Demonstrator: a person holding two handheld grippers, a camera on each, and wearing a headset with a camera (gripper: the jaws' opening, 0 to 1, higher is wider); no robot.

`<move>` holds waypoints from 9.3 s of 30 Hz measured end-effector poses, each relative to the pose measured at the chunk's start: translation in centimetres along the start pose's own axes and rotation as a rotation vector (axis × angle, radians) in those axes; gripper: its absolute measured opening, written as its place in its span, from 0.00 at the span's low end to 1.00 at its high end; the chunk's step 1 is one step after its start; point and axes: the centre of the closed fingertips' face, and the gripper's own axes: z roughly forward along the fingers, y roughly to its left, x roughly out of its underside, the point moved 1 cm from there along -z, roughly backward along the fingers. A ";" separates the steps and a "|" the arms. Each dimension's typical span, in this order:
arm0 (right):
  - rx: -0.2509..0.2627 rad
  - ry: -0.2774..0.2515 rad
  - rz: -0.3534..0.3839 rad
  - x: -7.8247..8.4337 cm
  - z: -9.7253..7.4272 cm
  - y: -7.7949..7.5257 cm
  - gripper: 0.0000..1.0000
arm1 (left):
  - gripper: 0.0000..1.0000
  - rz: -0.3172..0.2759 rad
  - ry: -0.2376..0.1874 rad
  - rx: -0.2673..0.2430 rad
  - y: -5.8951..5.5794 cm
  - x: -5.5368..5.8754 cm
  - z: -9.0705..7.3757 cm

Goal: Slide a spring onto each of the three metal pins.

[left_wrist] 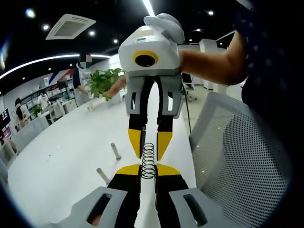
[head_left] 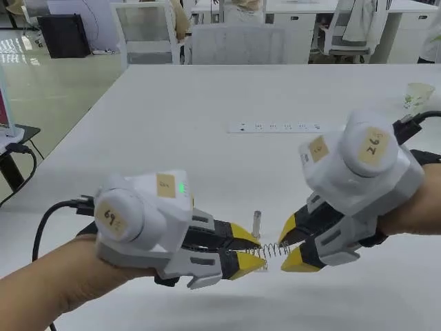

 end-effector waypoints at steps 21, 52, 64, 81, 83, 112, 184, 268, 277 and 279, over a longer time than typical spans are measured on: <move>-0.008 -0.087 -0.014 -3.0 -1.3 0.9 0.09 | 0.03 0.003 0.006 0.010 -0.4 0.0 0.2; -0.008 -0.053 -0.058 -3.8 -0.8 0.7 0.08 | 0.11 -0.036 0.007 0.000 0.0 0.5 0.0; 0.007 -0.034 -0.041 -3.0 -1.3 0.0 0.08 | 0.24 -0.085 0.012 -0.038 1.1 1.3 -2.3; 0.026 0.004 -0.009 -1.2 -2.1 -1.2 0.08 | 0.36 -0.184 -0.005 -0.174 2.9 3.8 -5.8; 0.029 0.009 -0.003 -1.0 -2.2 -1.4 0.08 | 0.38 -0.198 -0.012 -0.191 3.1 4.0 -6.2; 0.127 0.073 0.075 2.2 -5.3 -6.8 0.08 | 0.62 -0.311 -0.033 -0.313 3.3 6.6 -7.8; 0.059 0.319 0.185 9.6 3.1 -11.0 0.09 | 0.68 -0.307 -0.014 -0.316 2.7 6.9 -7.5; -0.065 0.311 -0.017 4.3 9.0 -4.4 0.08 | 0.66 -0.298 -0.012 -0.305 2.3 7.0 -7.4; -0.060 0.295 -0.035 3.4 8.0 -4.2 0.08 | 0.64 -0.291 -0.003 -0.294 2.2 7.0 -7.2; -0.059 0.291 -0.036 3.0 7.5 -4.1 0.08 | 0.64 -0.286 0.001 -0.288 2.2 7.0 -7.1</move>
